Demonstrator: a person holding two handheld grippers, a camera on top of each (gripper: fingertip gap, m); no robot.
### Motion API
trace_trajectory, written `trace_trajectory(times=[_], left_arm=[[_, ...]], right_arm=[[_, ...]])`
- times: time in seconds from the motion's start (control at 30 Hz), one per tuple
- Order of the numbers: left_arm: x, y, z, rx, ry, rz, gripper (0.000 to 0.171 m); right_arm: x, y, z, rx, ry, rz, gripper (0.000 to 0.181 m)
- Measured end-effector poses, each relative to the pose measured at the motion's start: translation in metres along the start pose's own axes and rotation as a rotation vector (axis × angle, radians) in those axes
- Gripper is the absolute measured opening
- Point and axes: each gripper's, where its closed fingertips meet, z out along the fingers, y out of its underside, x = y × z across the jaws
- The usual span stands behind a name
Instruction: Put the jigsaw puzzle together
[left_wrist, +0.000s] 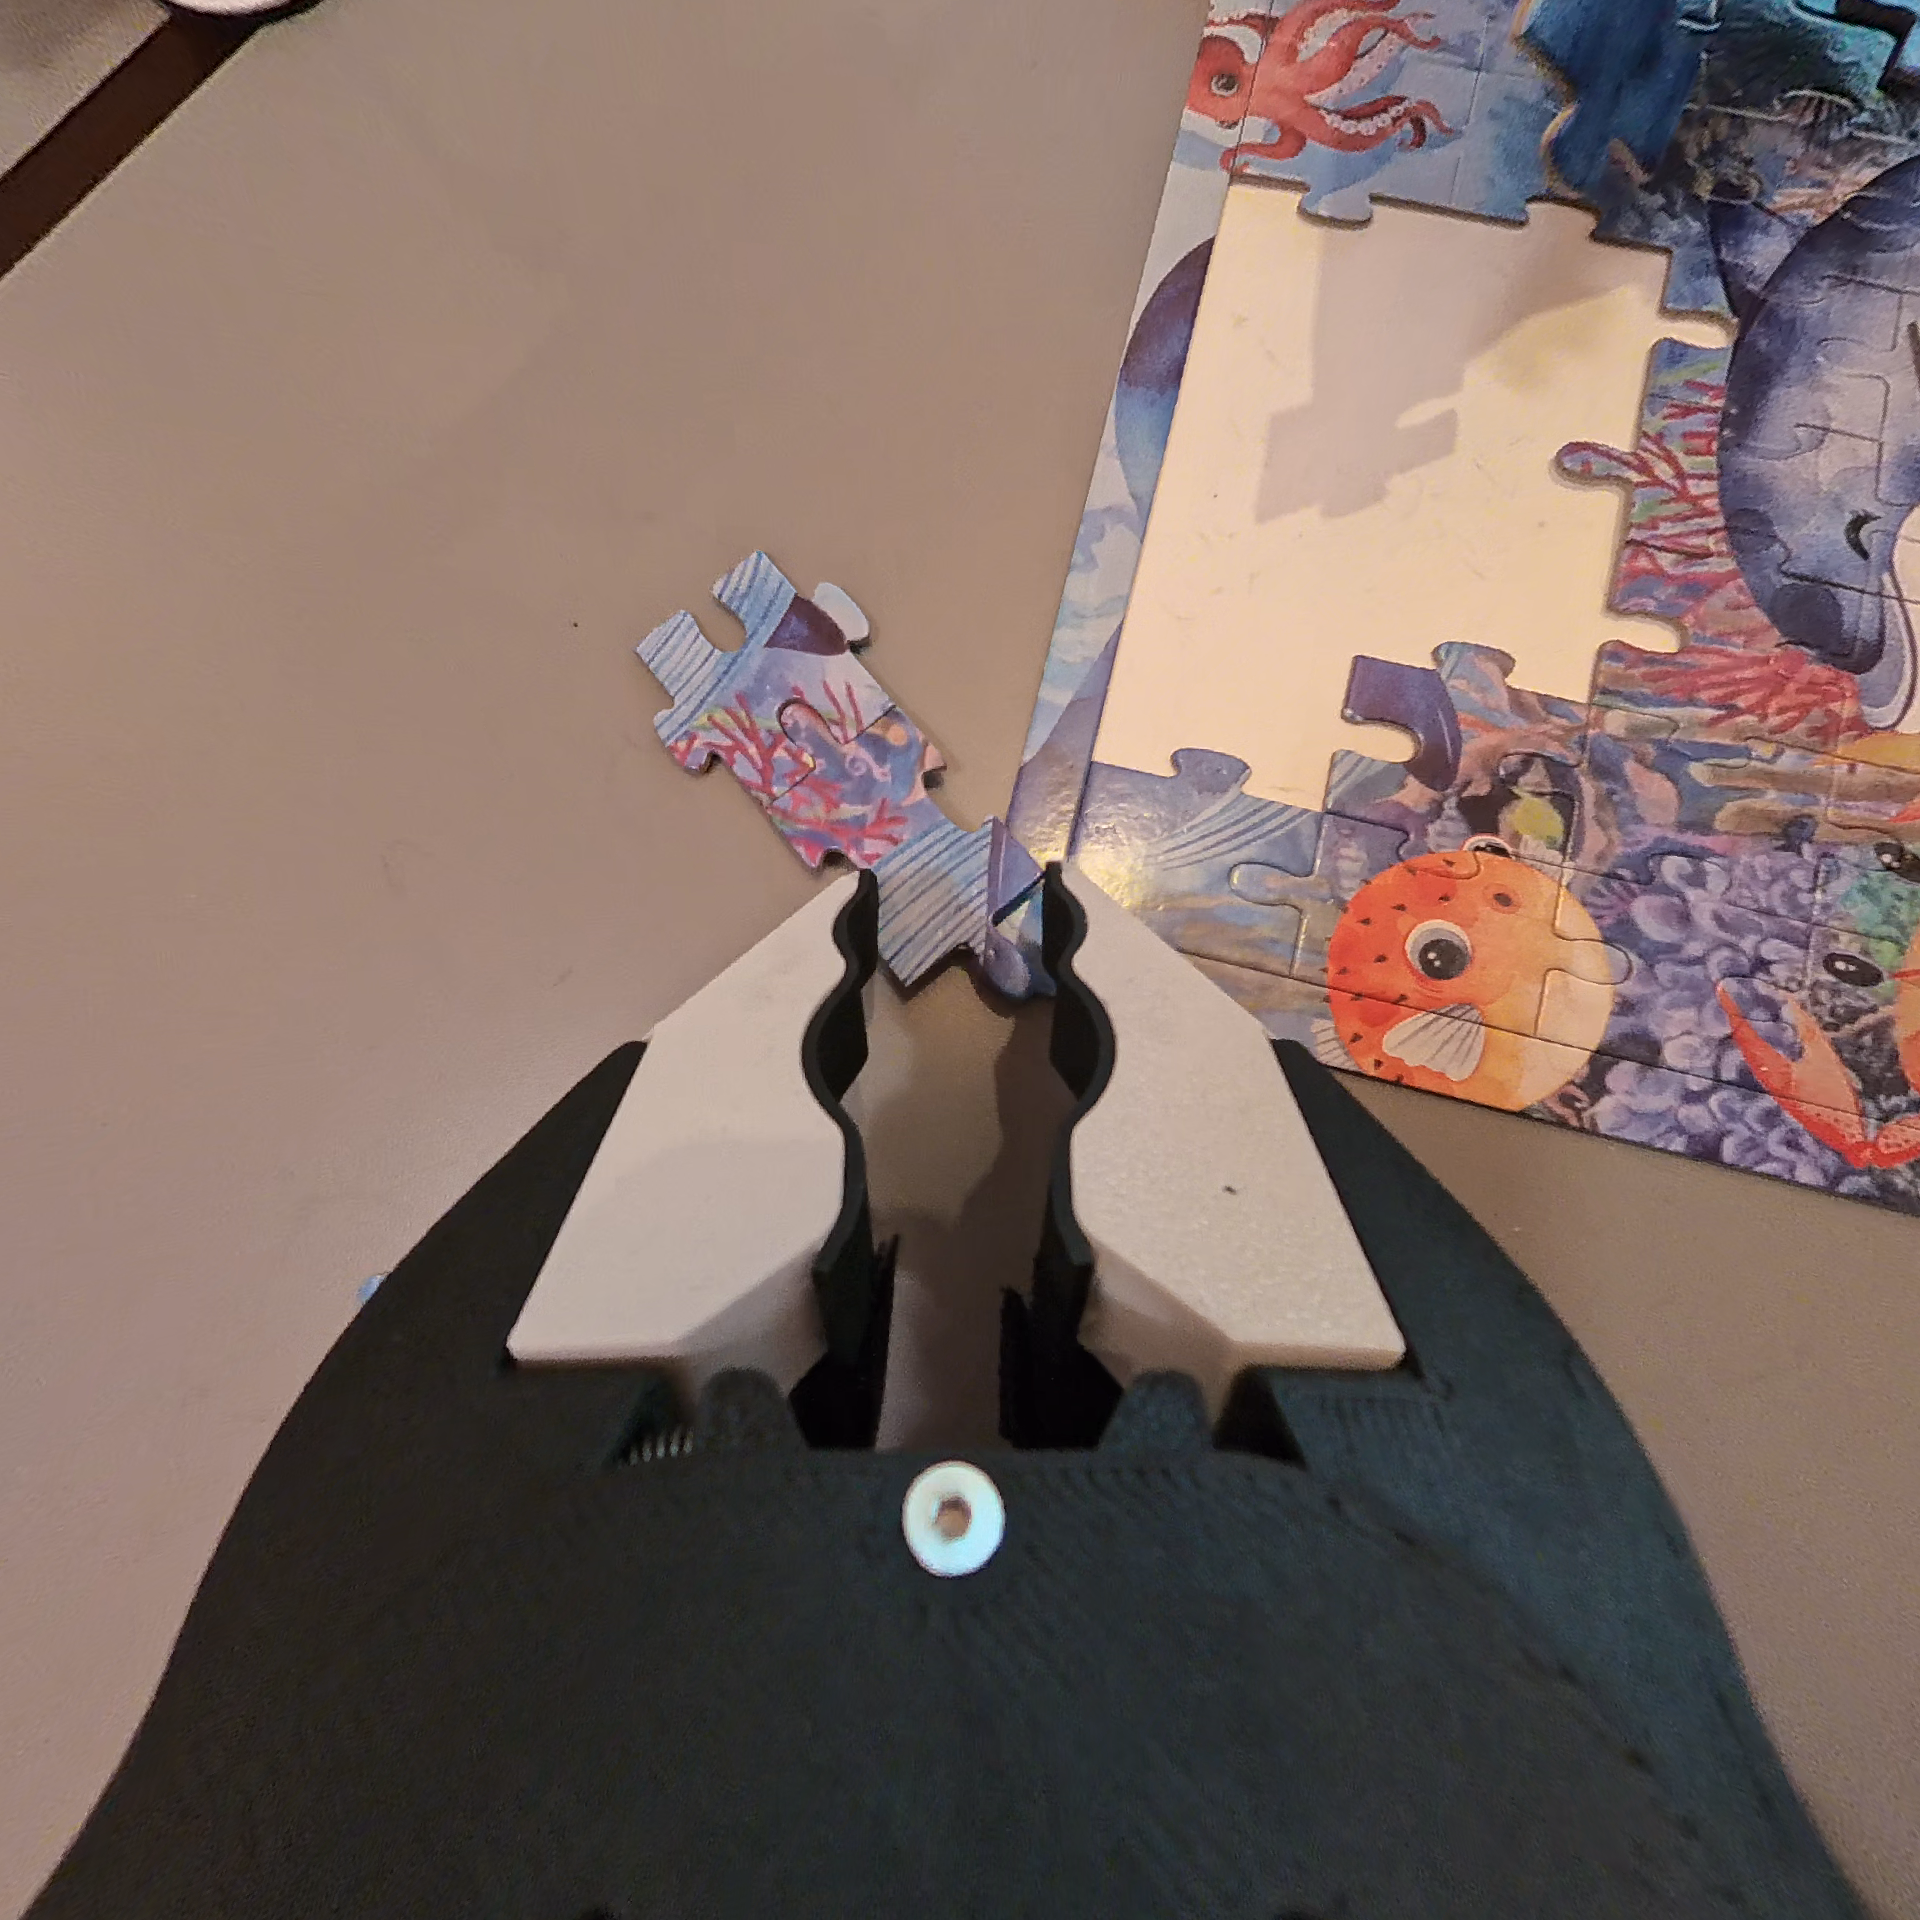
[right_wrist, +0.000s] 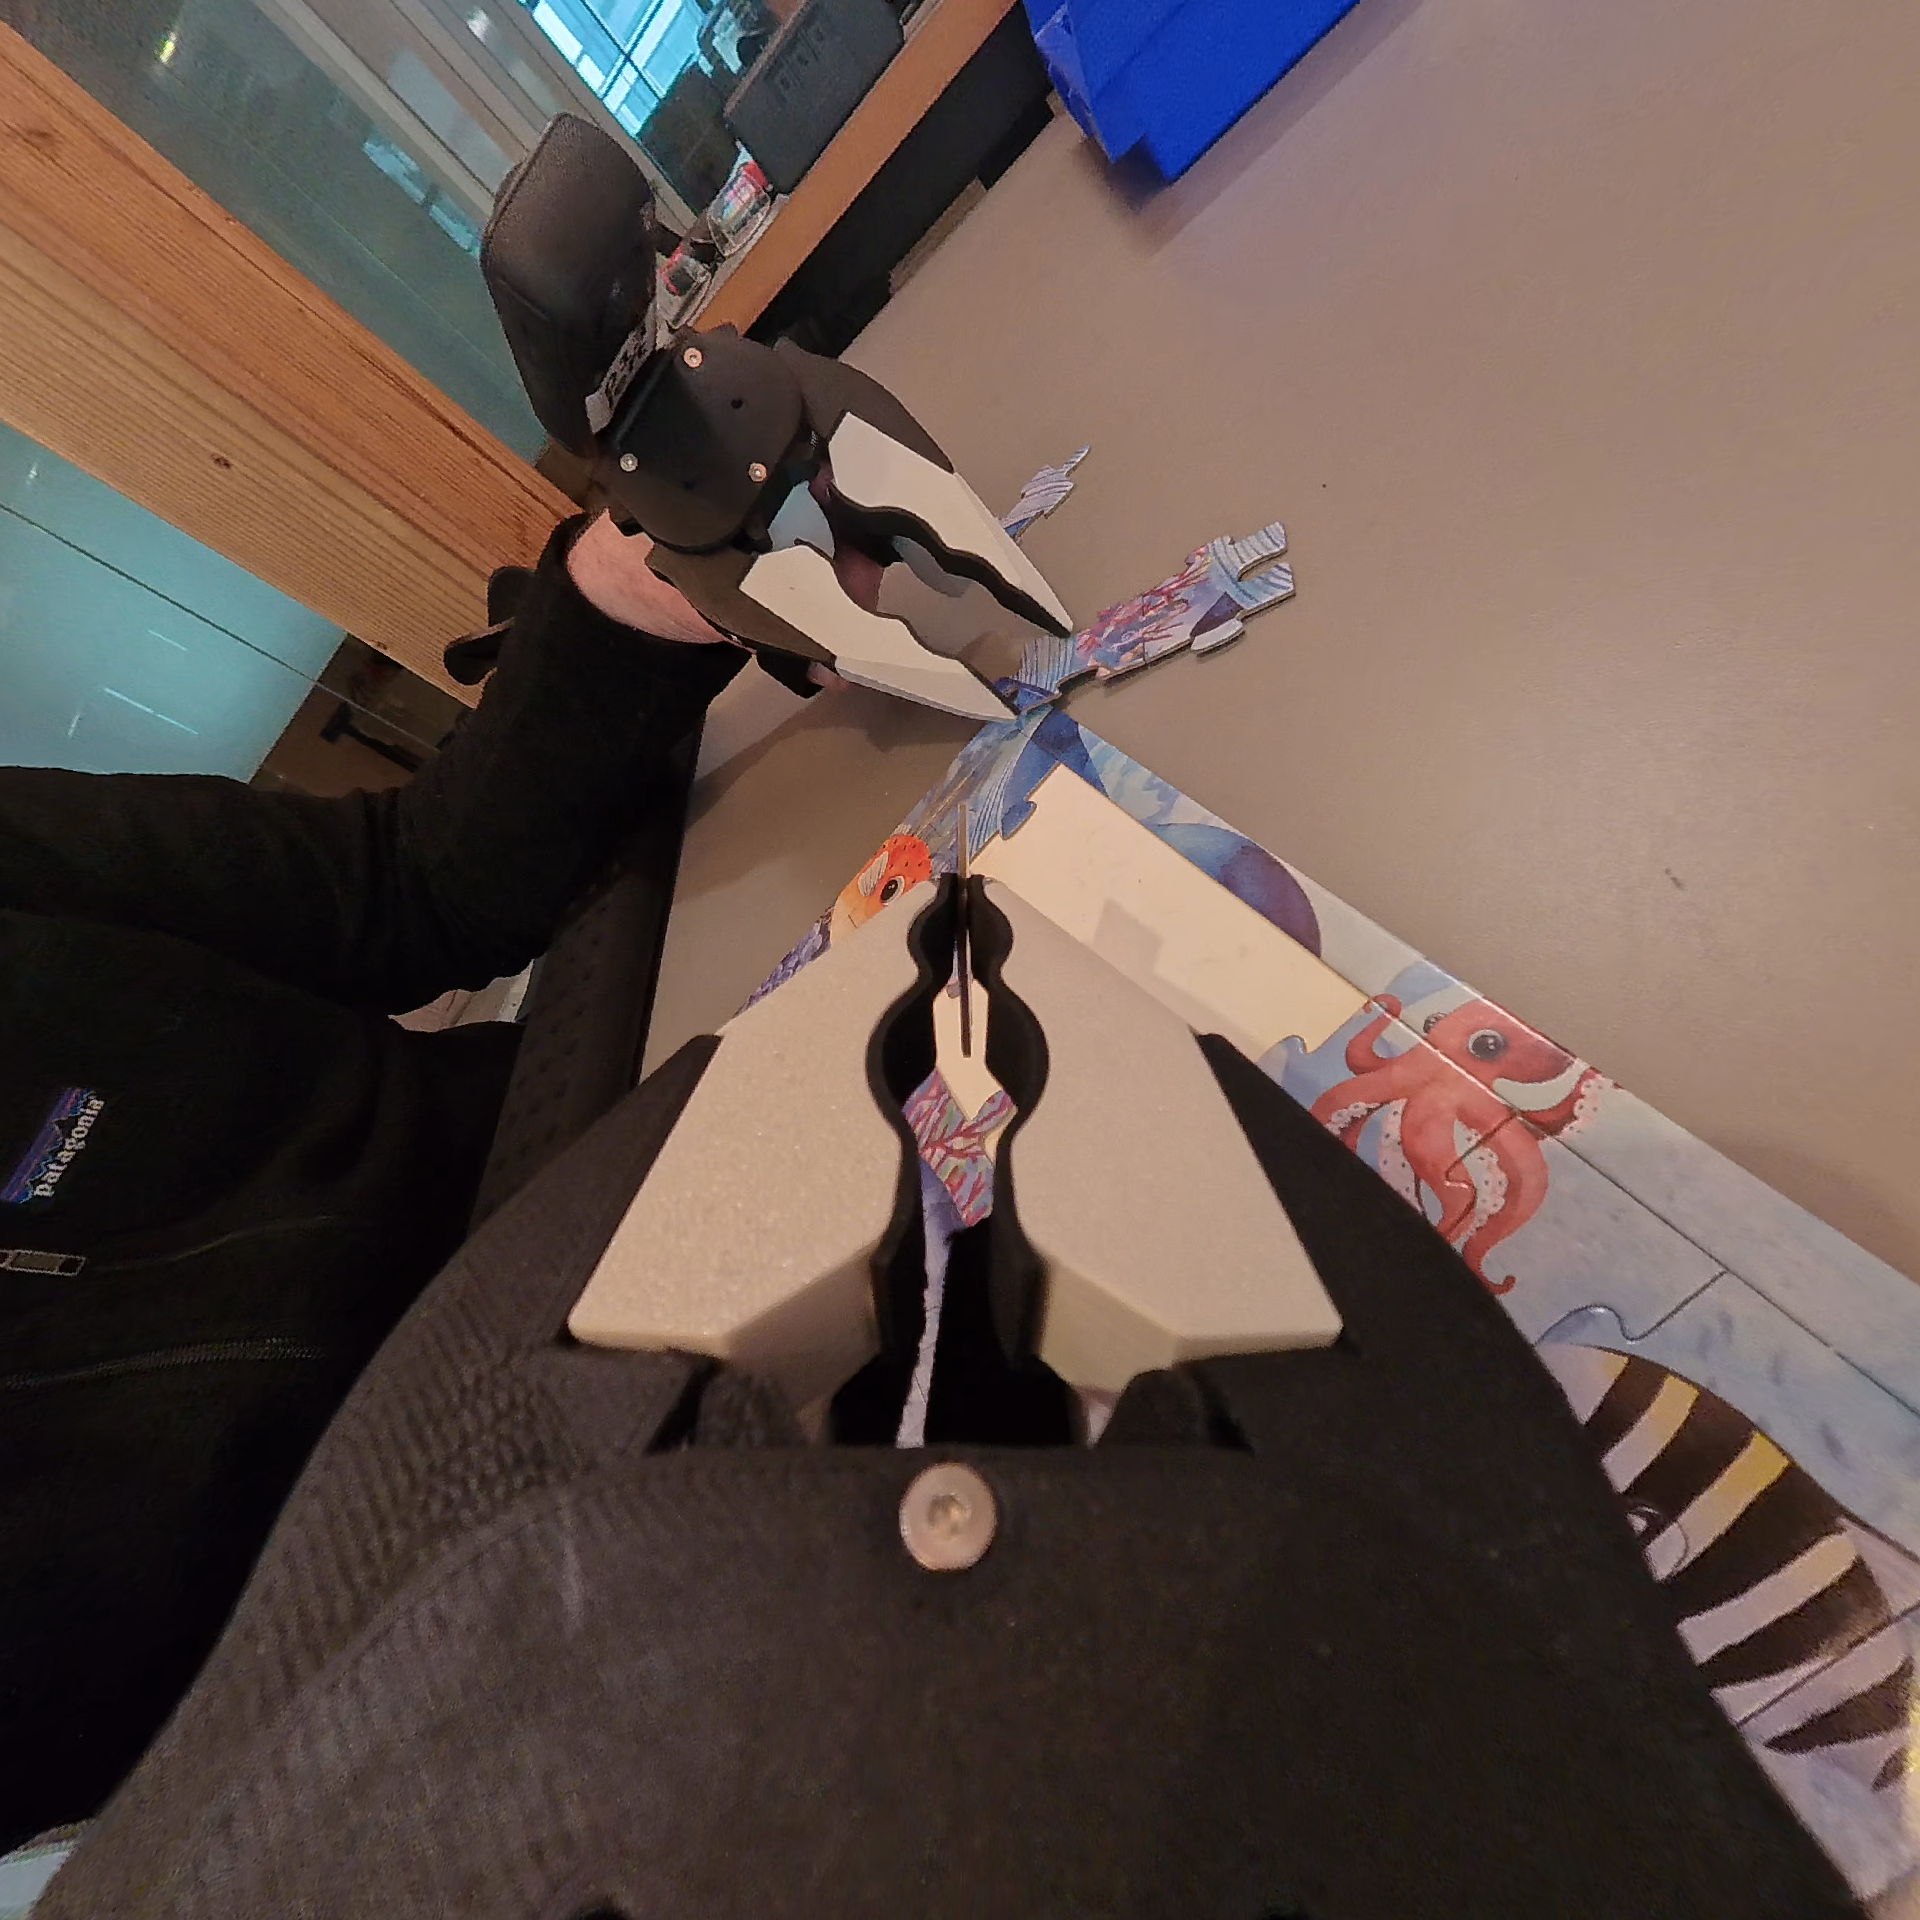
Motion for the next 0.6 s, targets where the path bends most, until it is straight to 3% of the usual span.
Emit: trace_trajectory(times=[0.27, 0.6], left_arm=[[0.01, -0.013, -0.006, 0.042, 0.015, 0.025, 0.029], [0.051, -0.031, -0.005, 0.086, 0.104, 0.069, 0.029]], right_arm=[[0.002, -0.001, -0.005, 0.007, 0.009, 0.003, 0.0], [0.007, -0.002, -0.013, 0.023, 0.022, 0.011, 0.0]])
